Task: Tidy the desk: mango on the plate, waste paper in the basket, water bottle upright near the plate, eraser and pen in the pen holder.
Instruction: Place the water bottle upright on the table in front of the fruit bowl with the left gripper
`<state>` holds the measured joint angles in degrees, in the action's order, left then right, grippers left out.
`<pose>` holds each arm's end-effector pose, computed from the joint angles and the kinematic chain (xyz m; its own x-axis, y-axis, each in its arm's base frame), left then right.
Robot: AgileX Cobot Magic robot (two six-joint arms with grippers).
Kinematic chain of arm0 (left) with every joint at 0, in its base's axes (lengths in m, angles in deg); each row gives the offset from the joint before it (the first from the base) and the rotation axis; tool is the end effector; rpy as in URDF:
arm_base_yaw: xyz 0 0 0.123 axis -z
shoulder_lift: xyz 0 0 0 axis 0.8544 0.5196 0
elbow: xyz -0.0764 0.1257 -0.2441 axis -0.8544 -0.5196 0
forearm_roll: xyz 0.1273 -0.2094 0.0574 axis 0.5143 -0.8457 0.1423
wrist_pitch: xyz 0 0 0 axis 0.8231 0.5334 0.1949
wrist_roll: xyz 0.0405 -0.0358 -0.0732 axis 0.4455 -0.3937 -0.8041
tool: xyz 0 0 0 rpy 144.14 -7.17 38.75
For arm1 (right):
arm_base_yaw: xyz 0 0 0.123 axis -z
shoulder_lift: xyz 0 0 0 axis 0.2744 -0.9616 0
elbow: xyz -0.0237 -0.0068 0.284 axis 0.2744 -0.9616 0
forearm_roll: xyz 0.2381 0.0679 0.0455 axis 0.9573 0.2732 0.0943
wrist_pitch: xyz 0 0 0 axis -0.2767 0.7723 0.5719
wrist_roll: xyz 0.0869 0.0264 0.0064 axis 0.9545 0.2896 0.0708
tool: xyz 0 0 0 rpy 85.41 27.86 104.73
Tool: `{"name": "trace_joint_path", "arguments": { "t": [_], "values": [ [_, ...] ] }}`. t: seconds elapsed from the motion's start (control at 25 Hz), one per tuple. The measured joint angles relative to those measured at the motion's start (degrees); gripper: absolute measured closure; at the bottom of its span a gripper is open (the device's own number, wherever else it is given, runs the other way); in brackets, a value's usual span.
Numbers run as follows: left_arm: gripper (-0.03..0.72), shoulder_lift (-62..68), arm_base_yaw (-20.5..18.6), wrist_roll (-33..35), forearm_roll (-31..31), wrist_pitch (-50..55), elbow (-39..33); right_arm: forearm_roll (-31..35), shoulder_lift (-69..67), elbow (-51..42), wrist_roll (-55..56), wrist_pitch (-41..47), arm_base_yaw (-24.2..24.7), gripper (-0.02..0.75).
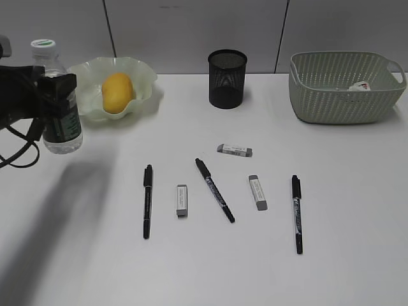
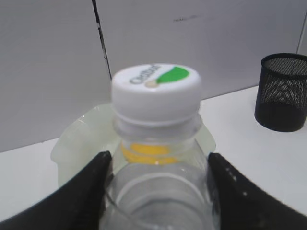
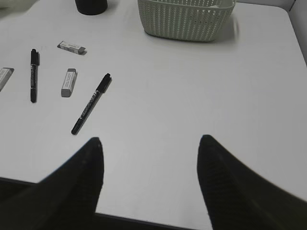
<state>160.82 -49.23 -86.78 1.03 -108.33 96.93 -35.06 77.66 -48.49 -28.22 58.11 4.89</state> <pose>0.2998 -0.0640 0.1892 -0.1683 0.1160 -0.9789 0.3251 0.9440 0.0560 -0.0062 -0.0013 0.2812 -0.4137 -0.1009 -0.9048 -0.1997 0.9797 -0.0180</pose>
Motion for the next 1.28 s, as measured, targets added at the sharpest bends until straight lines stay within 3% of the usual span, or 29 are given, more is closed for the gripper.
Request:
{"name": "trace_joint_path", "arguments": {
  "t": [0.36,0.8,1.08,1.28],
  "values": [
    [0.245,10.87,0.0,0.81,-0.58,-18.88,-0.18,0.0,0.0,0.0,0.0,0.0,0.0,0.249],
    [0.245,21.26,0.0,1.0,-1.45,-27.94,-0.46,0.0,0.0,0.0,0.0,0.0,0.0,0.249],
    [0.1,21.08,0.0,1.0,-2.67,-26.13,-3.78,0.0,0.0,0.0,0.06,0.0,0.0,0.249],
    [0.06,17.67,0.0,1.0,-3.09,-24.32,-4.17,0.0,0.0,0.0,0.17,0.0,0.0,0.249]
  ]
}}
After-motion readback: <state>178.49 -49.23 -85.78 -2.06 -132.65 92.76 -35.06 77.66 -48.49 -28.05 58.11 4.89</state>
